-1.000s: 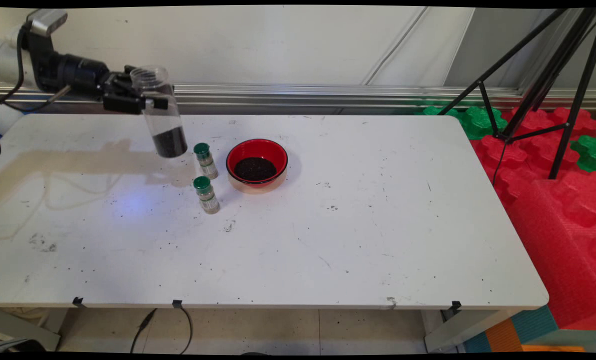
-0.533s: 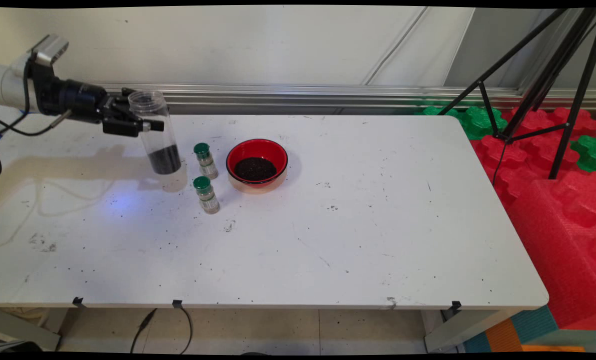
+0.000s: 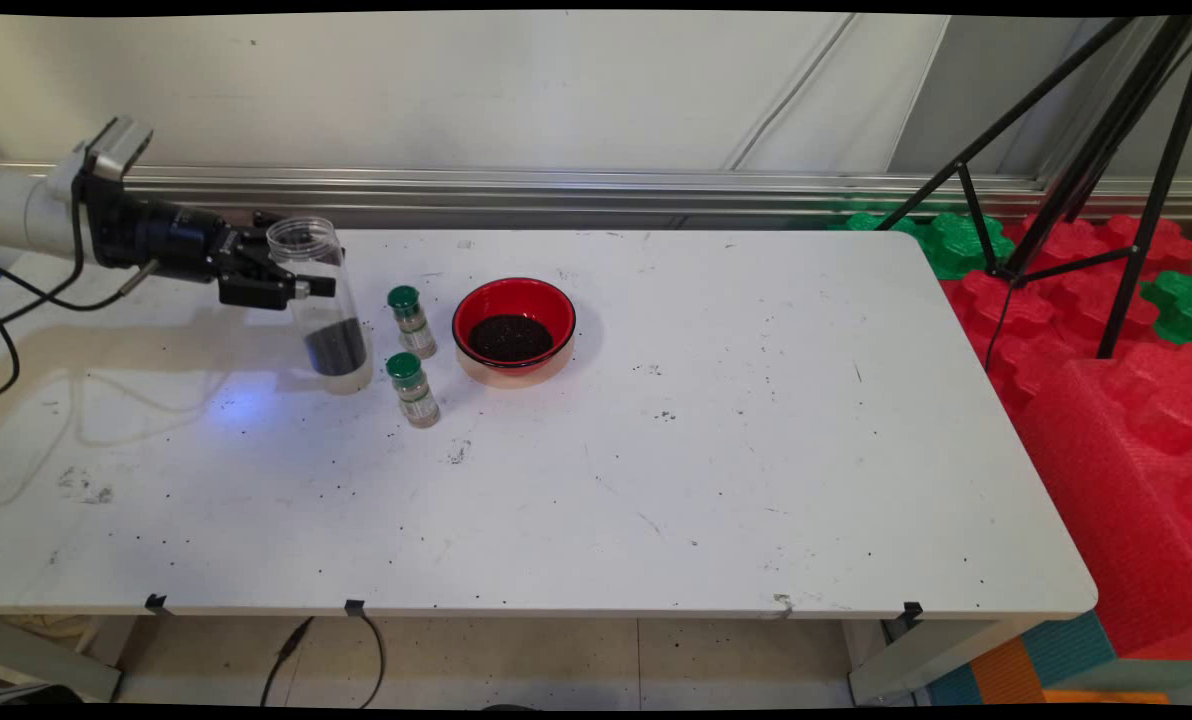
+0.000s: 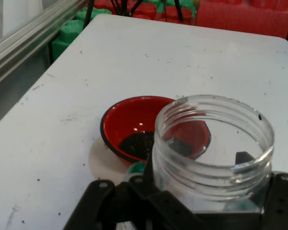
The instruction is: Place the picked object on the table
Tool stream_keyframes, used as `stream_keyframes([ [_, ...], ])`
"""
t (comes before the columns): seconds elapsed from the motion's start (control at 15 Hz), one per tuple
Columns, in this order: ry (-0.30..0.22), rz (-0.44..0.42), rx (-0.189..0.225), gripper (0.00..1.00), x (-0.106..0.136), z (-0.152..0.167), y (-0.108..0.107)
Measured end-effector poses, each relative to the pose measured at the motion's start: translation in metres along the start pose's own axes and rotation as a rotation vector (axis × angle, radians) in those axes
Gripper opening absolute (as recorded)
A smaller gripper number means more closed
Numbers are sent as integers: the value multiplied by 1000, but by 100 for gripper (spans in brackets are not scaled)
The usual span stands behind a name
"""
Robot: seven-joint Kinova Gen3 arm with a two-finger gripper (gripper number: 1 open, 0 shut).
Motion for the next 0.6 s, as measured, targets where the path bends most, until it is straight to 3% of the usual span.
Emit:
stream_keyframes([
  [0.6,2,20,5,0,-23,22,11],
])
